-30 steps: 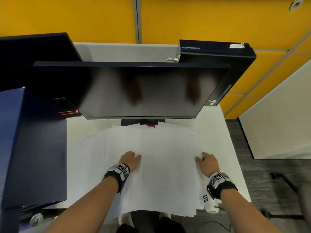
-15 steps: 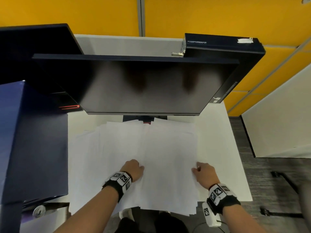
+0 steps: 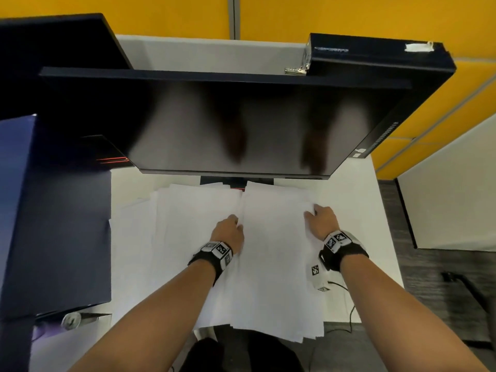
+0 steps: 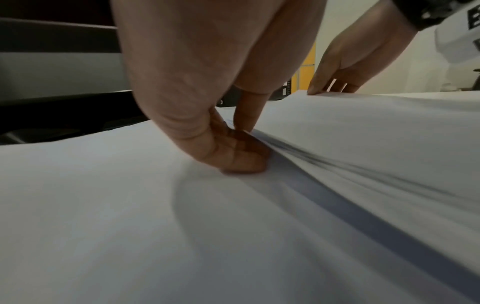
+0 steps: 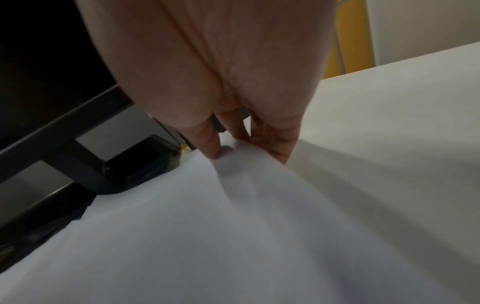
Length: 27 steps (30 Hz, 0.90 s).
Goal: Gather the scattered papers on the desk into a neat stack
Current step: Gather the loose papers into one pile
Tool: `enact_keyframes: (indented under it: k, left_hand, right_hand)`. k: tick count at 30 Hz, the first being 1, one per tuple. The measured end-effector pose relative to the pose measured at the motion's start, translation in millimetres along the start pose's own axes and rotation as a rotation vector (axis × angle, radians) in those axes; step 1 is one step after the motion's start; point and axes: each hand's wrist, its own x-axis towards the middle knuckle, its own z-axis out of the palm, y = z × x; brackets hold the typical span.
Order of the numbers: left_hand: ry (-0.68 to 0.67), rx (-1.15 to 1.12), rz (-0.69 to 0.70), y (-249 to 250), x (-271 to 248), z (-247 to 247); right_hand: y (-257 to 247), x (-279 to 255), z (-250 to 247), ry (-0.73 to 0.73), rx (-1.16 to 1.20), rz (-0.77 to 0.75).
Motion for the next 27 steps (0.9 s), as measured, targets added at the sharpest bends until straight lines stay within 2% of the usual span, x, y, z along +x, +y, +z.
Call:
enact_keyframes:
  k: [3,6,8,12,14,15,17,19,21,22,25,27]
  left_hand:
    - [0.024,-0.062,-0.041,-11,-2,-4]
    - [-0.009,-0.085,-0.109,-37,-18,-3]
    - [-0.029,-0.103,-0.108,-46,-30,8]
    - [-0.069,-0.142,0.042,-40,-47,29]
    - [-0.08,-0.143,0.101,-48,-49,23]
    - [-0.03,-0.114,0.092,-58,-48,15]
    - [0.175,-0.052,-0.034,-86,-41,-10]
    - [0.33,-0.045,-0.273,-119,-34,-39]
    - [0.294,-0.092,-0.471,-144,-28,-61]
    - [0.251,-0.119,-0.518,-154,-25,-67]
    - [0.167,-0.246,-0.538,-165,-20,-74]
    - [0.105,-0.237,-0.501,-162,-19,-72]
  right_hand:
    - [1,-11,-6,0.042,0.068,-0.004]
    - [35,-30,-7,0.085,0.069,0.136]
    - [49,-44,7,0.072,0.058,0.16]
    - [47,-68,42,0.001,0.054,0.049]
    - [47,-72,44,0.001,0.072,0.066]
    - [50,-71,41,0.013,0.089,0.082]
    - [57,-70,33,0.028,0.114,0.115]
    - [63,-68,24,0.039,0.139,0.124]
    - [69,-66,20,0.054,0.175,0.14]
    - [70,-64,19,0.058,0.186,0.147]
    - [68,-59,23,0.05,0.223,0.148]
    - [60,-59,28,0.043,0.231,0.141]
